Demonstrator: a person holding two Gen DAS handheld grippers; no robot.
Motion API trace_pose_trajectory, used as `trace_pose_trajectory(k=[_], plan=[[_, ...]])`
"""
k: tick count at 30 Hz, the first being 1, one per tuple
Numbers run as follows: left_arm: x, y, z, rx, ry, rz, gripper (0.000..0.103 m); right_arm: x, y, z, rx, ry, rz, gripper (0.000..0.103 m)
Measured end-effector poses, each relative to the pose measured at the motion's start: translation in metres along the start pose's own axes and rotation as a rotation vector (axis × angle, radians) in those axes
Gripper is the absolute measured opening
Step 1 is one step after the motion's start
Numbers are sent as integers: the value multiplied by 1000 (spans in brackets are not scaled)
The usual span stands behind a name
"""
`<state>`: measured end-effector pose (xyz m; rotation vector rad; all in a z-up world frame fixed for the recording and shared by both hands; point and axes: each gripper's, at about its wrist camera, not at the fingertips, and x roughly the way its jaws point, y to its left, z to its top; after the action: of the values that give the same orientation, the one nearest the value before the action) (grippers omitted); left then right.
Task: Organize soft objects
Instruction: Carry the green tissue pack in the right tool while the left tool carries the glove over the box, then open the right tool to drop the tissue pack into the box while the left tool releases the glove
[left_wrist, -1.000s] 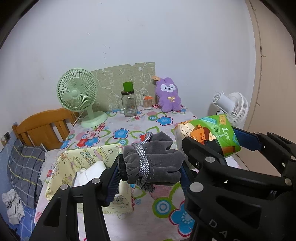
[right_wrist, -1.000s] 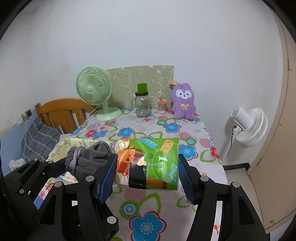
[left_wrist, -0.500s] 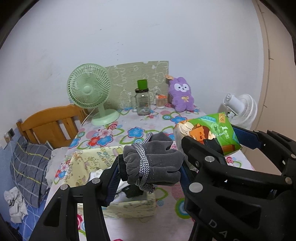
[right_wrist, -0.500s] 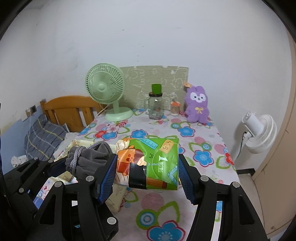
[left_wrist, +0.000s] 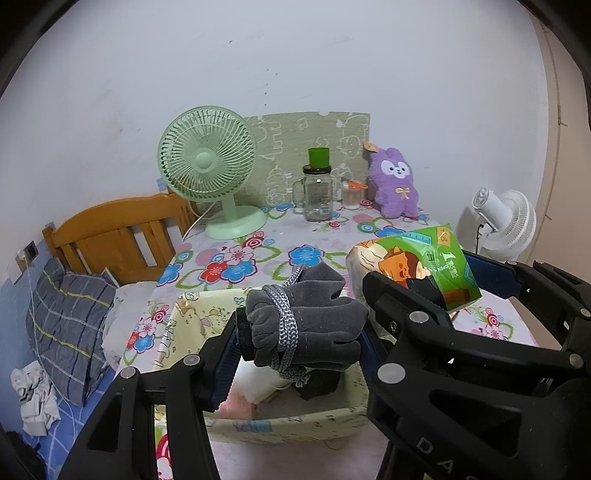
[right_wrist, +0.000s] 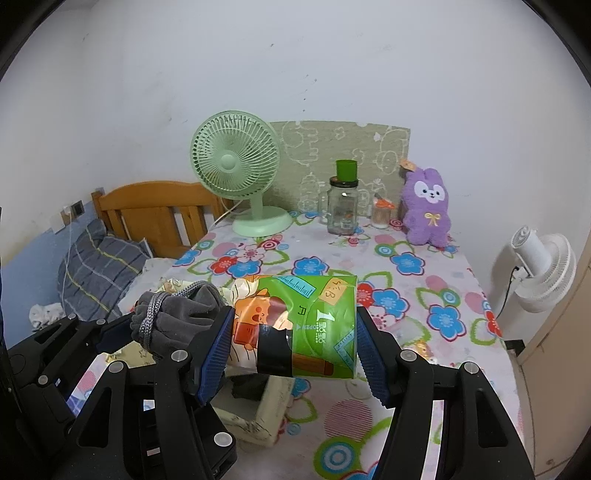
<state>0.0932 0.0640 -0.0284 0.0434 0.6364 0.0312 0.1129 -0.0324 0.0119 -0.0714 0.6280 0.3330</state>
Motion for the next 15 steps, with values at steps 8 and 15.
trace_pose_trajectory(k=[8, 15], plan=[[15, 20, -1, -24, 23, 15, 60, 23, 16, 4, -10, 26, 23, 66], [32, 39, -5, -49, 63, 18, 61, 44, 29, 4, -18, 50, 44, 66]])
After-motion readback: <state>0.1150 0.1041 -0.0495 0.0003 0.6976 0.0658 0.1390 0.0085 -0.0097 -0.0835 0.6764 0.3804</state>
